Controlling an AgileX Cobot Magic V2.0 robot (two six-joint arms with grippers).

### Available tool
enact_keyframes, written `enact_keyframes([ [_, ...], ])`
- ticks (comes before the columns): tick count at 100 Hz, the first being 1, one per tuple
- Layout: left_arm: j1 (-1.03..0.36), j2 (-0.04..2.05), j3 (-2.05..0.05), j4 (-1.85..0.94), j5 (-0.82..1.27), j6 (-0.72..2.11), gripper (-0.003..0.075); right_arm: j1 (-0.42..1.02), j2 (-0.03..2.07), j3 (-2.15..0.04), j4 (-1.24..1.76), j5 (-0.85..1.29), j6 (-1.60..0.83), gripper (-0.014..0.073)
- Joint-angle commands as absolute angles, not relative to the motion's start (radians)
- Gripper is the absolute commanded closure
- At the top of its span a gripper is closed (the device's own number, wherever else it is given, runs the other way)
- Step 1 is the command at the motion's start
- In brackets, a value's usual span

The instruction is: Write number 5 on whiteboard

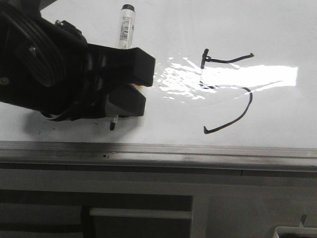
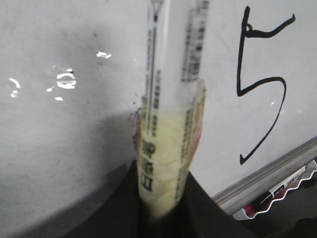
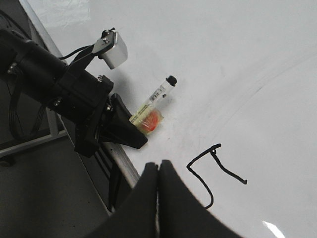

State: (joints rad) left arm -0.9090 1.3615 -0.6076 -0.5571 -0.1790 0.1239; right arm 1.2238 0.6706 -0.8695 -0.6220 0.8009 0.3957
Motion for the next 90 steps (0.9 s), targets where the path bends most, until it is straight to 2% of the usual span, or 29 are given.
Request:
enact_keyframes([
  [1, -0.890, 1.353, -0.632, -0.562, -0.270, 0.122, 0.0741, 1.221, 0.668, -0.897, -0.675, 0.750, 0.397, 0.0652],
  [56, -0.865, 1.357, -0.634, -0.557, -0.311, 0.125, 0.0741, 1.221, 0.668, -0.897, -0.692, 0.750, 0.397, 0.0652],
  [71, -0.865, 1.357, -0.634, -0.638, -0.311, 0.125, 0.0734, 1.221, 0.668, -0.897, -0.692, 0.750, 0.397, 0.0652],
  [79, -0.865, 1.358, -0.634, -0.647, -0.311, 0.125, 0.0678, 1.221, 0.668, -0.897, -0.692, 0.750, 0.397, 0.0652],
  [90, -0.865, 1.366, -0.634, -0.655, -0.311, 0.125, 0.0542, 1.221, 0.668, -0.897, -0.692, 0.750, 0.397, 0.0652],
])
